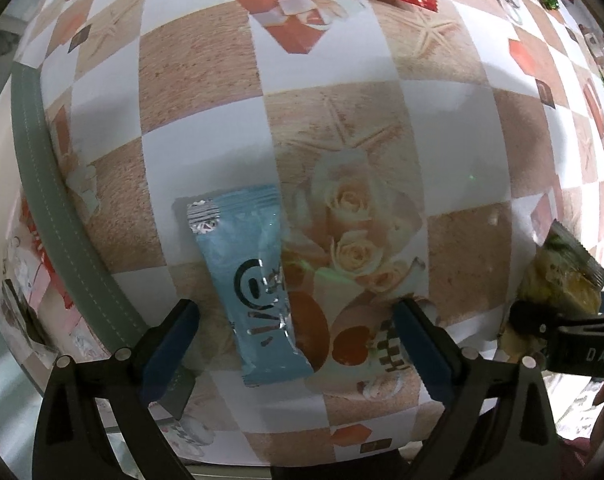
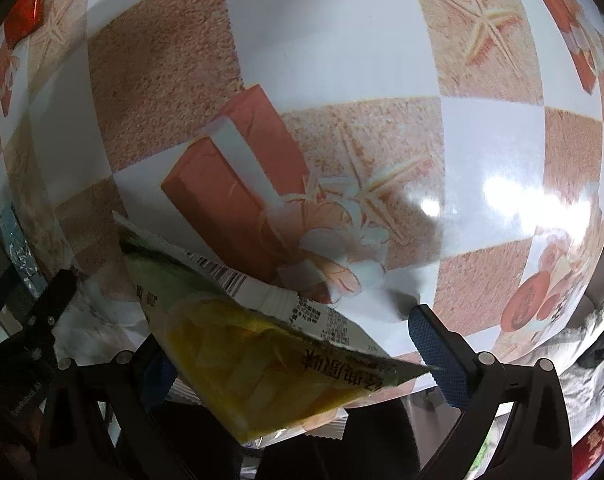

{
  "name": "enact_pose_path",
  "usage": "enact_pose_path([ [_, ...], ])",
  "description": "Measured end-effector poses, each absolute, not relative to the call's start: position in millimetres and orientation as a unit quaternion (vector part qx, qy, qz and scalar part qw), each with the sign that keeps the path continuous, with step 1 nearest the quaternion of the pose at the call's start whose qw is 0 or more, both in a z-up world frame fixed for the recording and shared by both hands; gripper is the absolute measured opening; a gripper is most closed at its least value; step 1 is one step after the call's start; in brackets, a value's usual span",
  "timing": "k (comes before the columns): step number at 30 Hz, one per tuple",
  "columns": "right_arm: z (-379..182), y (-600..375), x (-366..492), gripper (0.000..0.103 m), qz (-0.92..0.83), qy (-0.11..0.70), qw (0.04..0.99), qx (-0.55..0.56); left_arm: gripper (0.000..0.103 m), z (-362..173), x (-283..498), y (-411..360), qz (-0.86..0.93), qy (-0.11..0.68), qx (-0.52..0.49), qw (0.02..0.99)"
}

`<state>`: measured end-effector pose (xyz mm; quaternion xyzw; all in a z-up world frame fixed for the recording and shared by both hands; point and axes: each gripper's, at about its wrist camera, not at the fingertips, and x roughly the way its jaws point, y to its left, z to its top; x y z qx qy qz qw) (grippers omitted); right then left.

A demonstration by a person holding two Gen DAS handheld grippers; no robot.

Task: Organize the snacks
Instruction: 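Close the left tool on the blue candy packet and lift it, then carry the blue packet in the left tool and chip bag in the right tool to the tray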

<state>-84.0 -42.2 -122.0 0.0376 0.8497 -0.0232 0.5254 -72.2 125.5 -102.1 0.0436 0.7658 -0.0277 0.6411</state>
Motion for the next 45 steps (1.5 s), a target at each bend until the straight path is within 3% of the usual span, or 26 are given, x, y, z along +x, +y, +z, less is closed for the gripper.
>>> enact_pose_path([
  [4,-125,-37,-90,0.103,-0.017,0.856,0.515,0.044,0.093,-96,-73,119,-0.034,0.76,0.053,0.646],
  [7,-122,-28,-89,0.099,-0.006,0.852,0.523,0.024,0.079,-90,-75,112,-0.045,0.751,0.069,0.656],
  [9,-118,-22,-87,0.086,0.003,0.848,0.53,0.013,0.067,-86,-75,107,-0.051,0.745,0.077,0.66],
  [10,-114,-19,-85,0.081,0.008,0.845,0.535,0.005,0.055,-84,-74,105,-0.054,0.743,0.081,0.662],
  [11,-112,-17,-84,0.069,0.011,0.842,0.539,-0.002,0.041,-83,-74,104,-0.056,0.741,0.083,0.664],
  [12,-108,-14,-82,0.057,0.017,0.839,0.543,-0.007,0.034,-80,-73,105,-0.06,0.741,0.08,0.664],
  [13,-107,-13,-81,0.056,0.025,0.837,0.546,-0.005,0.027,-79,-72,107,-0.065,0.744,0.07,0.662],
  [24,-90,-7,-65,0.043,0.05,0.823,0.566,0.007,0.026,-53,-70,138,-0.054,0.736,0.017,0.674],
  [35,-86,-10,-67,0.044,0.053,0.826,0.562,0.003,0.026,-30,-66,156,-0.052,0.727,0.007,0.685],
  [39,-94,-12,-70,0.056,0.055,0.82,0.569,0.006,0.026,-26,-71,162,-0.053,0.728,0.014,0.684],
  [42,-92,-5,-67,0.059,0.053,0.817,0.574,-0.006,0.026,-23,-69,162,-0.054,0.729,0.018,0.682],
  [45,-94,7,-73,0.079,0.065,0.813,0.578,-0.001,0.026,-25,-70,160,-0.056,0.728,0.022,0.683],
])
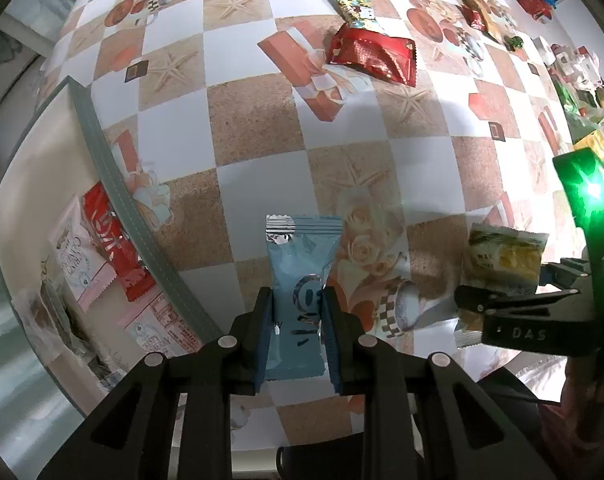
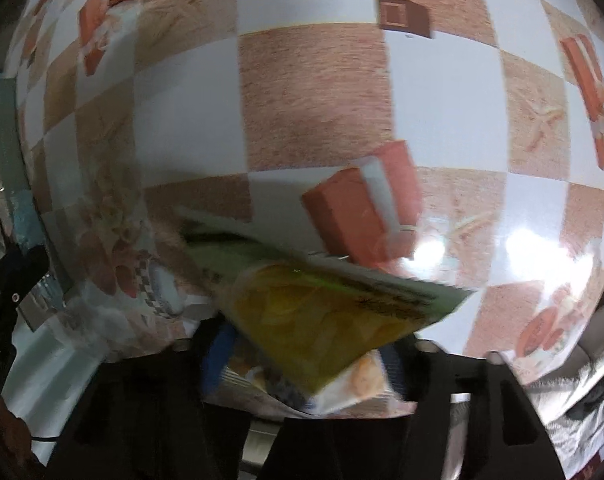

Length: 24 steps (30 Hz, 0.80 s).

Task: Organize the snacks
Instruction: 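Carry the blue packet in the left tool and chip bag in the right tool to the tray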

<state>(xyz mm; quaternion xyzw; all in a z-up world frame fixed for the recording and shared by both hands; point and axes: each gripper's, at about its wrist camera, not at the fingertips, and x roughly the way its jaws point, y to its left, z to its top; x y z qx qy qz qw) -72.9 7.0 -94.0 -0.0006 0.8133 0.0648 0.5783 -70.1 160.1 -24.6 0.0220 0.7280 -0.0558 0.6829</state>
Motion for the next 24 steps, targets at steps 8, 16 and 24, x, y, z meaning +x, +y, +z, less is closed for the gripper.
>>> enact_pose_path([
  [8,-86,19,-80,0.046,0.068,0.81,0.583,-0.012,0.026,-14,-68,165,-0.048,0.722,0.017,0.69],
  [16,-53,35,-66,0.046,0.092,0.788,0.609,-0.021,0.026,16,-68,181,-0.021,0.698,0.008,0.716],
  [24,-14,72,-52,0.046,0.128,0.76,0.636,-0.042,0.026,30,-75,210,0.022,0.675,-0.014,0.737],
])
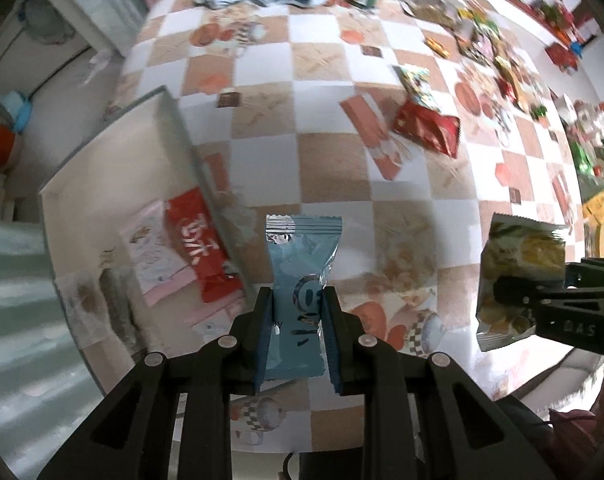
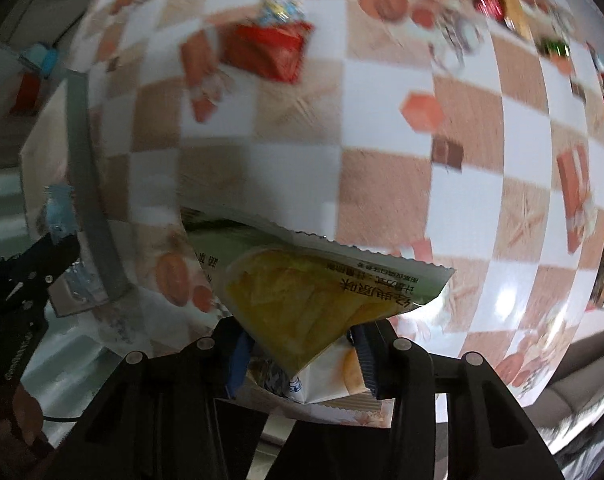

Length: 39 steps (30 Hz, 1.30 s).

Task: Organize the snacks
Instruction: 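Carry the blue packet in the left tool and chip bag in the right tool to the tray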

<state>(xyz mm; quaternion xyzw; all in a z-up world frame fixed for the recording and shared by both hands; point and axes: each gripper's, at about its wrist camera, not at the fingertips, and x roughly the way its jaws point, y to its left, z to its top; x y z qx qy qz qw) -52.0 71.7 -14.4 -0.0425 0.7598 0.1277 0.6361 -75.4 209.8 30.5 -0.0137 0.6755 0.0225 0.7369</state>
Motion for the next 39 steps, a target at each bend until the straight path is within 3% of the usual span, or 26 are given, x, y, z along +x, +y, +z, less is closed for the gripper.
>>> enact_pose_path([
  [15,30,141,-27,0.046,0.182,0.731,0.65,-0.095,0.026,35,-93,266,0.083,0.655,-0.066,0.748],
  [35,33,247,-46,0.046,0.259,0.712,0.634,-0.155,0.026,29,-122,339,0.143,0.649,-0.123,0.737],
  [39,32,263,-48,0.04,0.269,0.712,0.628,-0.162,0.026,28,-125,351,0.149,0.645,-0.134,0.737],
])
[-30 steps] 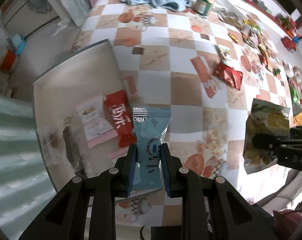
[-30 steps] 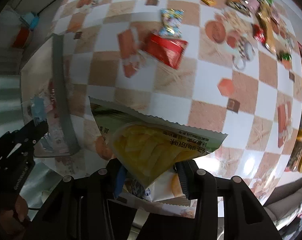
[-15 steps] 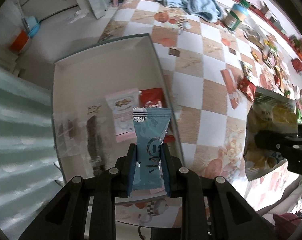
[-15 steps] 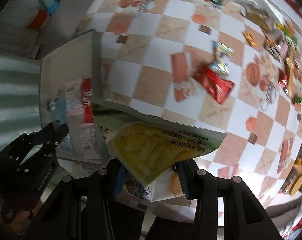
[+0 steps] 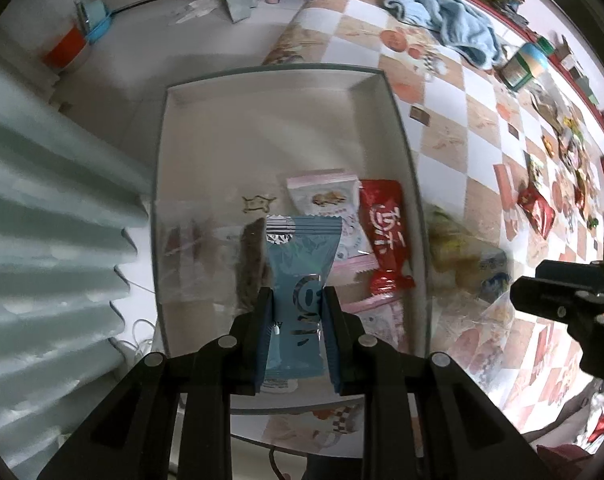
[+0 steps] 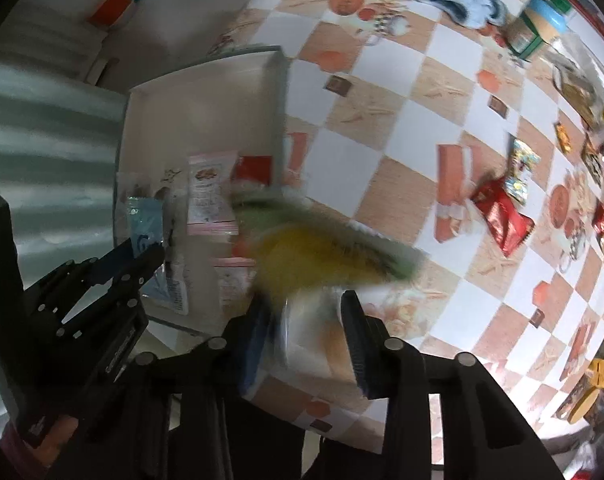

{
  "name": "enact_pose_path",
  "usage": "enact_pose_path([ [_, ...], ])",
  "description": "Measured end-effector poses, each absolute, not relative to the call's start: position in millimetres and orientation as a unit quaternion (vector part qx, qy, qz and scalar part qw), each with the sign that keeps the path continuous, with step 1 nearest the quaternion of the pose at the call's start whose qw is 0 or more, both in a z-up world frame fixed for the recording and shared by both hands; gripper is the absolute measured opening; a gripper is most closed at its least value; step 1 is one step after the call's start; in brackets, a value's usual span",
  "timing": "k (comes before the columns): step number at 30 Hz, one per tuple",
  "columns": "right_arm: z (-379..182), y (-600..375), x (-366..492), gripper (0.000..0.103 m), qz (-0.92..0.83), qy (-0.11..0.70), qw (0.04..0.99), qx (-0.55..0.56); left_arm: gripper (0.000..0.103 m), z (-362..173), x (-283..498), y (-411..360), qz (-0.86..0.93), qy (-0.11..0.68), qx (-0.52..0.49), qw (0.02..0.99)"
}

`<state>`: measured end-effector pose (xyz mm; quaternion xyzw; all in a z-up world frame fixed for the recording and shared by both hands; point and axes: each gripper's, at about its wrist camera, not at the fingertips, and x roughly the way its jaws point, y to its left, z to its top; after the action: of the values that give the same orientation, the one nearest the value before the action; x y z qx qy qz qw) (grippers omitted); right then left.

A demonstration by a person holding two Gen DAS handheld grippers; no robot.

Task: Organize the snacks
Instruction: 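Carry the blue packet in the left tool and chip bag in the right tool to the tray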

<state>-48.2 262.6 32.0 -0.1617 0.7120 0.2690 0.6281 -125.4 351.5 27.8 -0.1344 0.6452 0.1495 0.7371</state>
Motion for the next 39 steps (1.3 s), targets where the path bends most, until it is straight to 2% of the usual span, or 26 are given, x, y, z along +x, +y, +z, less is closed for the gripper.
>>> enact_pose_path([
  [8,22,278,-46,0.04,0.259,0.716,0.624,-0.174,0.026,23,-128,363,0.154,0.648,-0.143,0.732],
  [10,12,267,-37,0.046,0.235,0.727,0.624,-0.163,0.026,20,-127,364,0.152,0.651,-0.144,0.73],
  [12,3,251,-27,0.069,0.206,0.739,0.624,-0.145,0.026,17,-127,364,0.151,0.654,-0.143,0.728],
  [13,-2,241,-21,0.072,0.192,0.746,0.624,-0.131,0.026,16,-127,365,0.15,0.655,-0.142,0.727],
  [18,-25,212,-3,0.073,0.14,0.768,0.617,-0.097,0.026,11,-126,364,0.146,0.662,-0.136,0.722],
  [23,-52,218,-2,0.073,0.146,0.779,0.6,-0.109,0.026,11,-126,364,0.144,0.667,-0.128,0.72],
  [25,-66,222,-4,0.085,0.146,0.785,0.591,-0.115,0.026,11,-126,364,0.143,0.669,-0.124,0.719],
  [26,-72,224,-5,0.087,0.144,0.787,0.589,-0.117,0.026,11,-125,364,0.142,0.67,-0.122,0.719],
  [29,-88,227,-8,0.086,0.133,0.788,0.585,-0.14,0.026,11,-124,363,0.141,0.672,-0.117,0.718],
  [30,-90,226,-8,0.077,0.131,0.788,0.585,-0.142,0.026,11,-124,363,0.14,0.672,-0.117,0.718],
  [31,-85,226,-8,0.074,0.131,0.781,0.593,-0.143,0.026,10,-124,364,0.141,0.672,-0.118,0.718],
  [32,-80,227,-8,0.059,0.139,0.777,0.598,-0.142,0.026,10,-124,364,0.141,0.672,-0.119,0.717],
  [33,-77,229,-8,0.052,0.148,0.777,0.596,-0.14,0.026,8,-123,364,0.142,0.674,-0.122,0.715],
  [39,-51,222,-2,0.048,0.162,0.772,0.601,-0.129,0.026,9,-118,368,0.145,0.665,-0.134,0.721],
])
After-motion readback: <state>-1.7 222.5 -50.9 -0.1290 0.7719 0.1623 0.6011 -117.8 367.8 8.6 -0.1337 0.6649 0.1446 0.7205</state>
